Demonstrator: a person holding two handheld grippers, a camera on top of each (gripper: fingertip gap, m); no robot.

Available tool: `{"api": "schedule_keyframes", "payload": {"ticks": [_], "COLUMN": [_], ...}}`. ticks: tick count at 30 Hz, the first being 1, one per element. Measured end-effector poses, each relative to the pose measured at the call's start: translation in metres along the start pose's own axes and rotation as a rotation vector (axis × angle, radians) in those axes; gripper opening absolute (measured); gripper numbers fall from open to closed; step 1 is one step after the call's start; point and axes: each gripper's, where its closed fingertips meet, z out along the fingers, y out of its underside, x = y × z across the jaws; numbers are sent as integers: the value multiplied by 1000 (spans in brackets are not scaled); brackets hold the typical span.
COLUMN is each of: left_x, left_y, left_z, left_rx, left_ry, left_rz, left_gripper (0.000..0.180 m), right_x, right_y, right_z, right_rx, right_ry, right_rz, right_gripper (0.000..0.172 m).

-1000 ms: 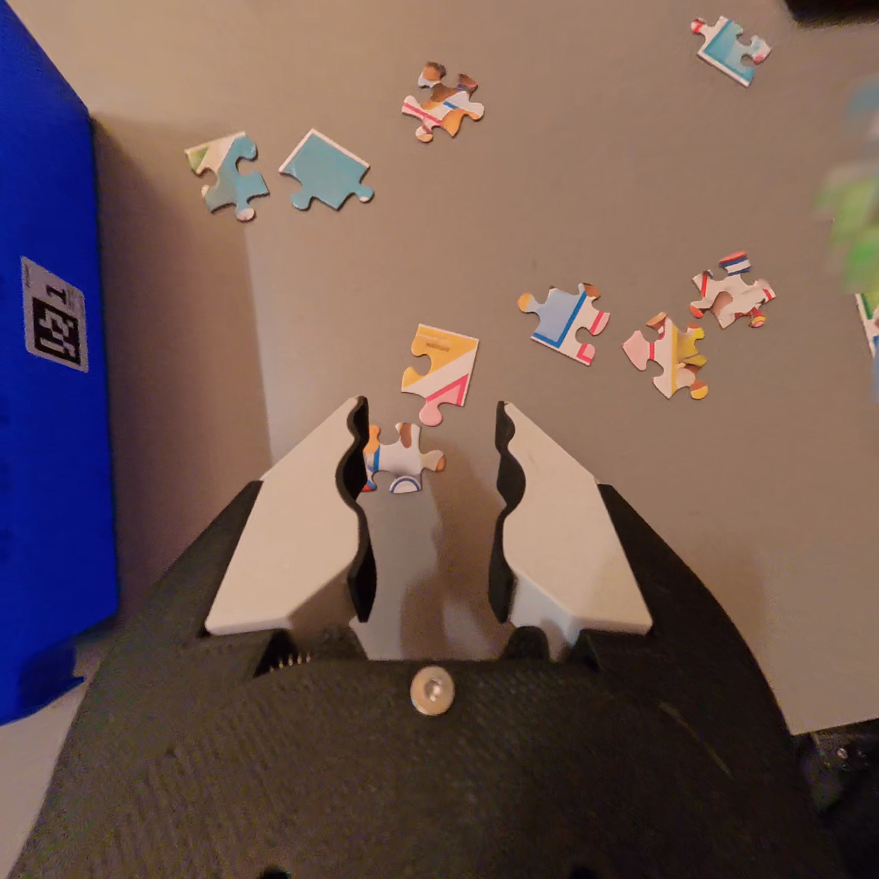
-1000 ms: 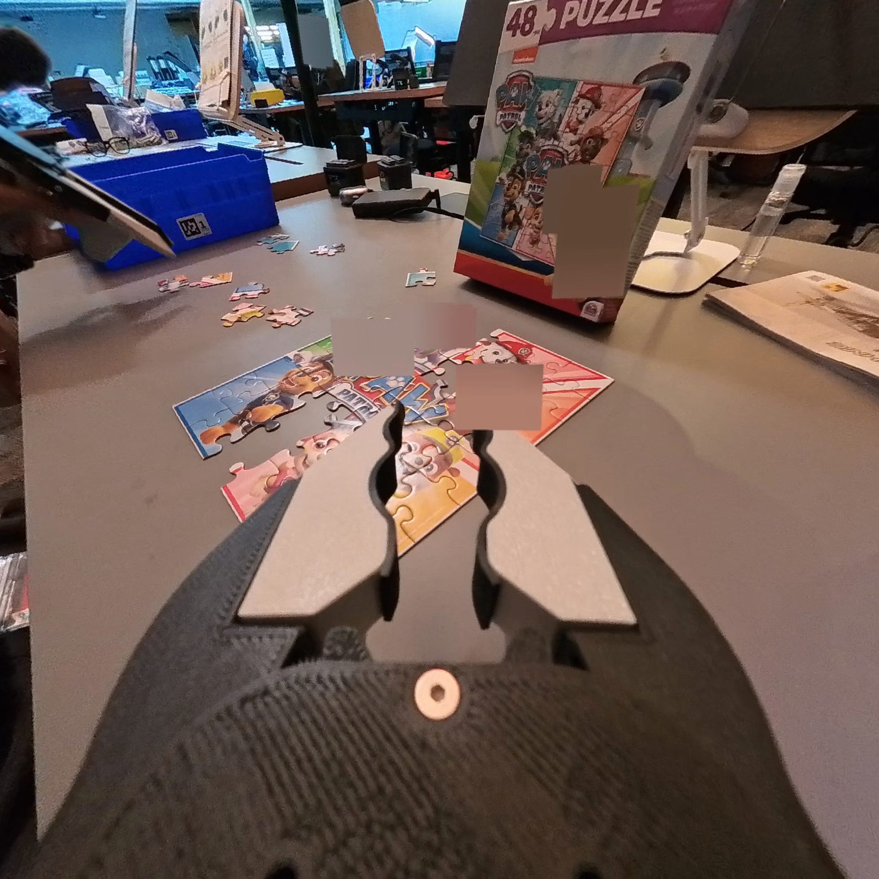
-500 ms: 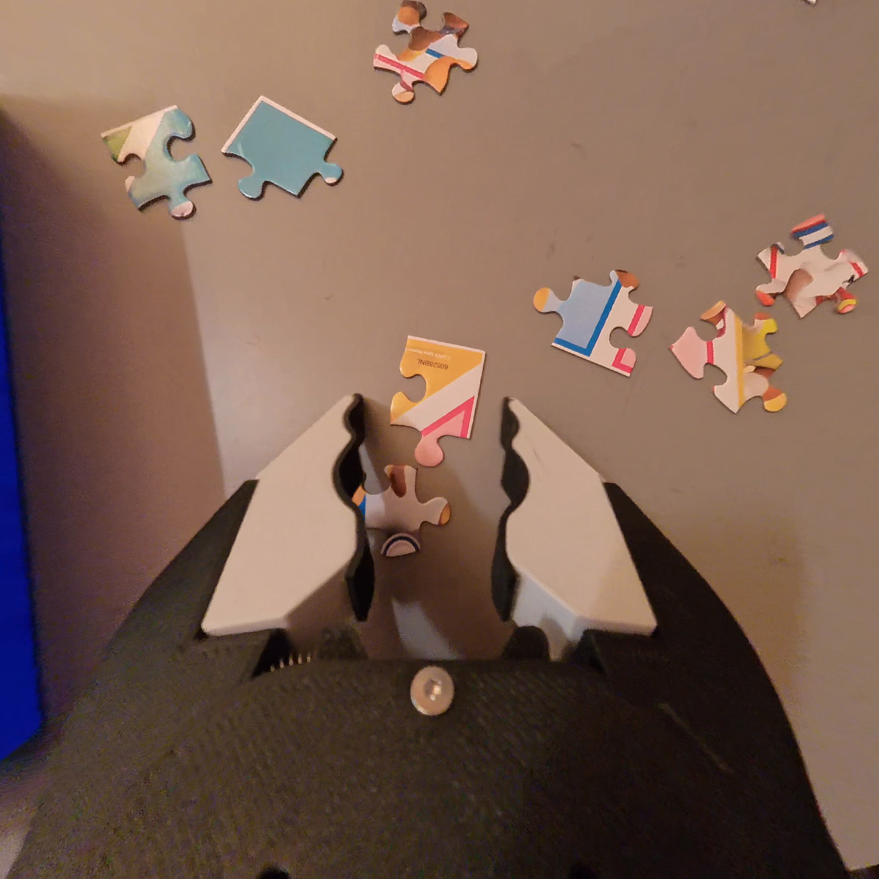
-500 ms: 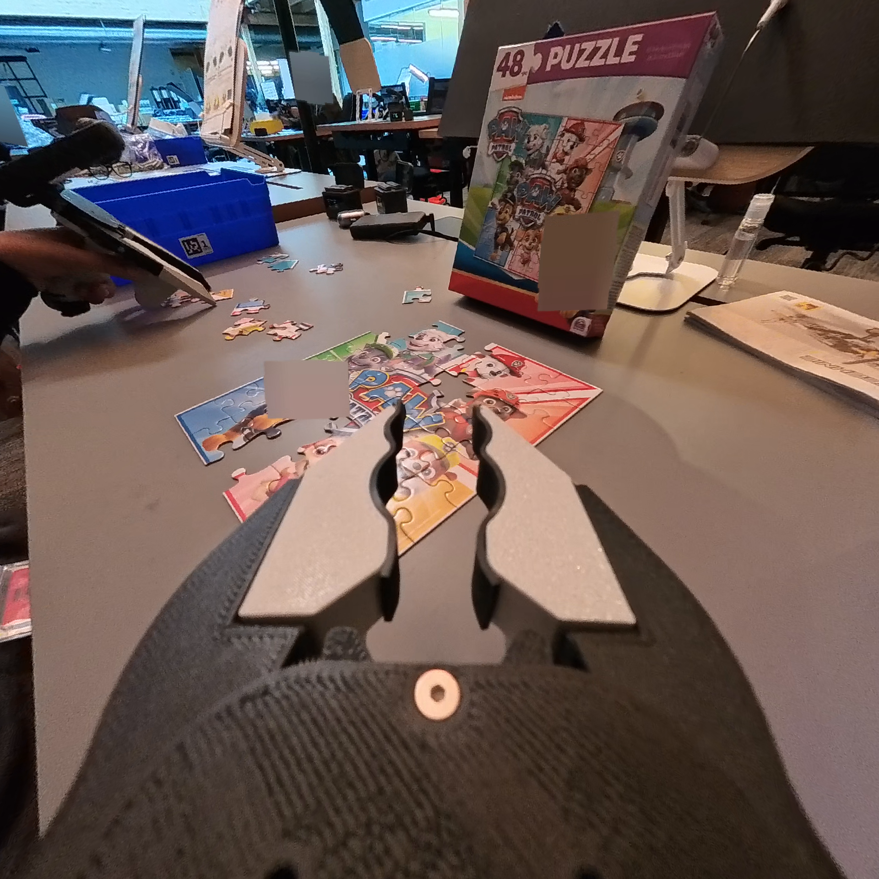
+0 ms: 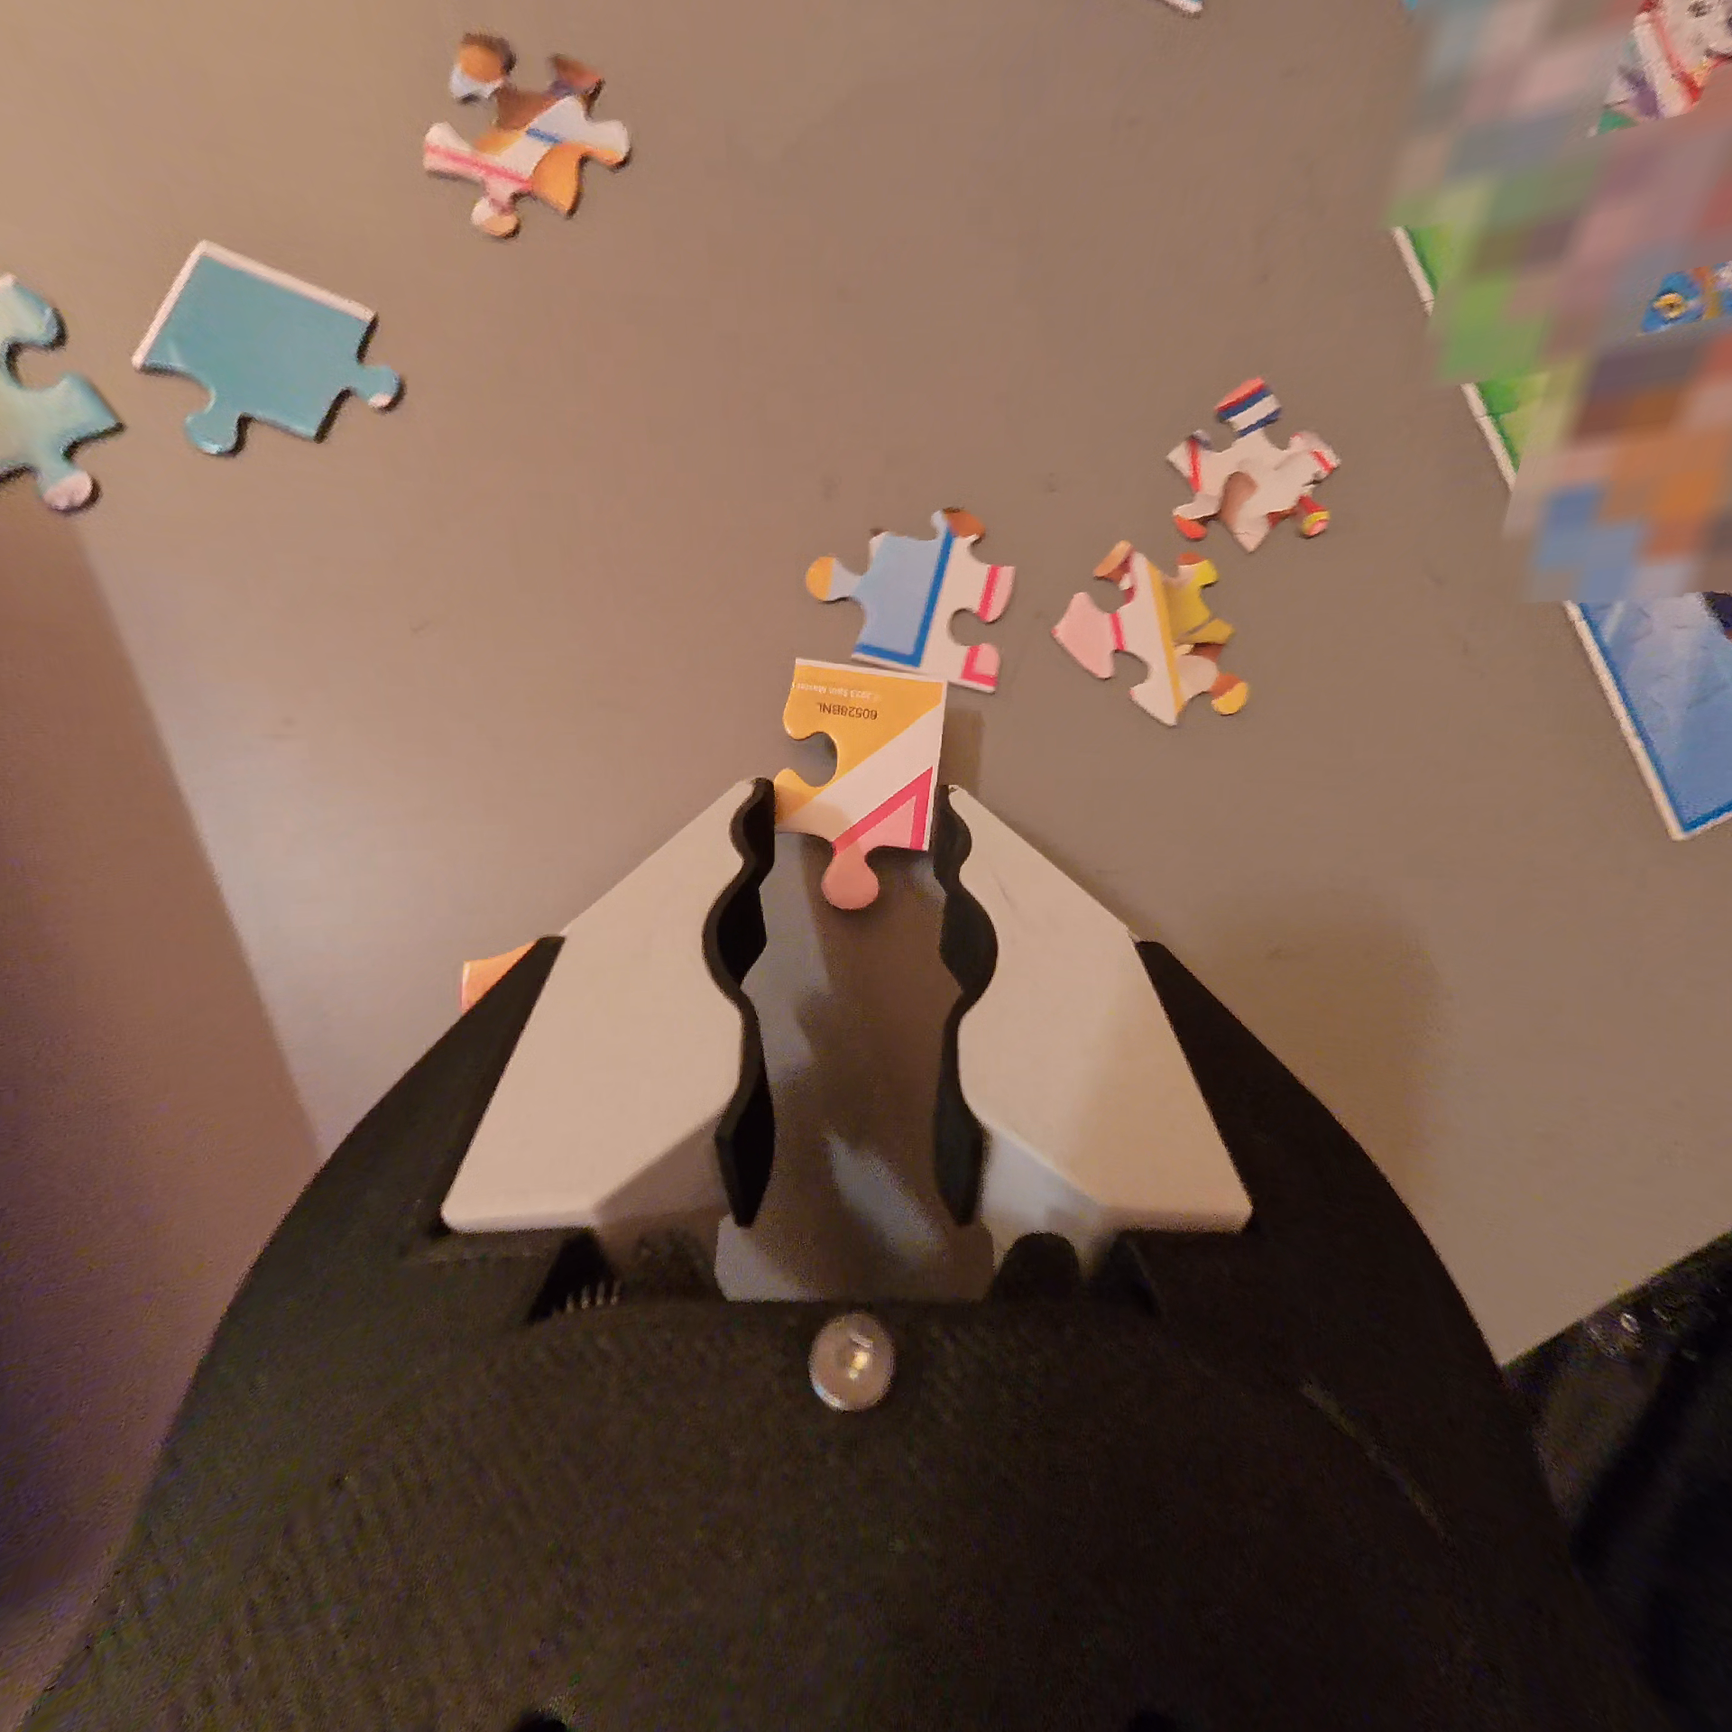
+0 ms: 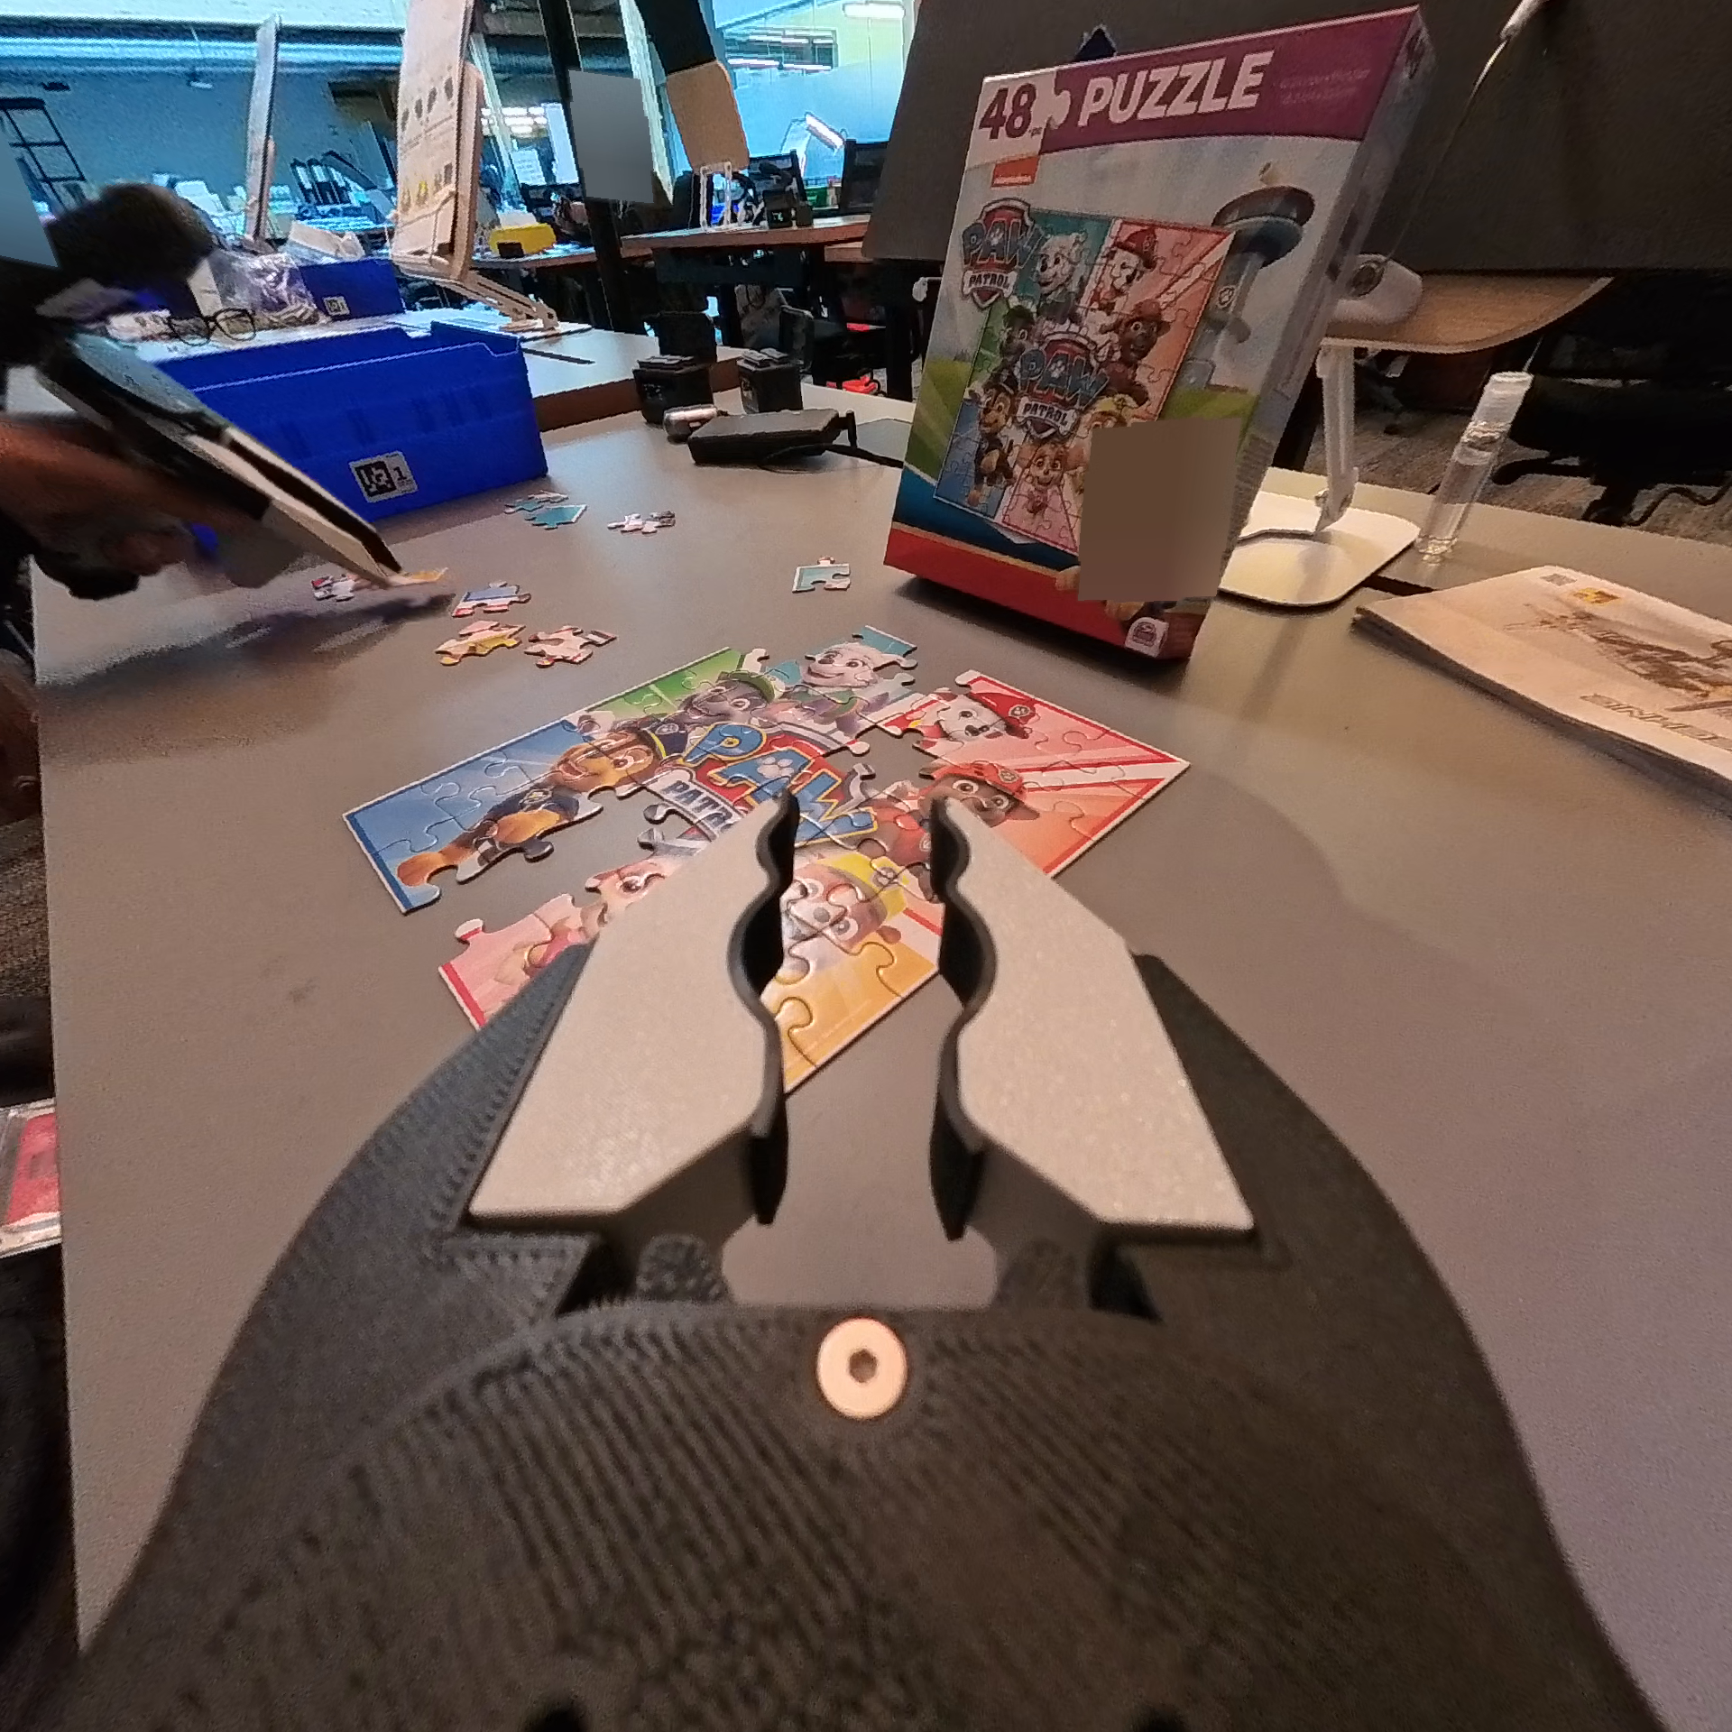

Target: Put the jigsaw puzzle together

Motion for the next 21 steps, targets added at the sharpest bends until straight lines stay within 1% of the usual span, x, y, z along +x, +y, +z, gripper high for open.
{"api": "schedule_keyframes", "payload": {"ticks": [4, 9, 11, 13, 15, 16, 18, 21], "left_x": [26, 89, 121, 156, 192, 210, 244, 290], "left_y": [-19, -49, -55, -60, -62, -62, -62, -57], "left_z": [-13, -23, -20, -15, -10, -7, 0, 10], "left_rx": [52, 128, 132, 134, 141, 147, 157, 168], "left_ry": [34, 124, 167, 215, 270, 298, 355, 430], "left_rz": [64, 211, 279, 348, 418, 449, 498, 574], "left_gripper": [32, 32, 32, 32, 32, 32, 32, 32], "right_x": [0, -5, -21, -45, -69, -79, -91, -96], "right_y": [0, -4, -14, -22, -23, -21, -17, -14], "right_z": [0, 2, 6, 13, 22, 26, 31, 30], "right_rx": [2, 21, 67, 102, 84, 67, 41, 27], "right_ry": [2, 15, -45, -163, -275, -317, -353, -364], "right_rz": [-6, -19, 65, 202, 315, 342, 363, 415], "right_gripper": [27, 25, 25, 30, 39, 41, 42, 42]}}
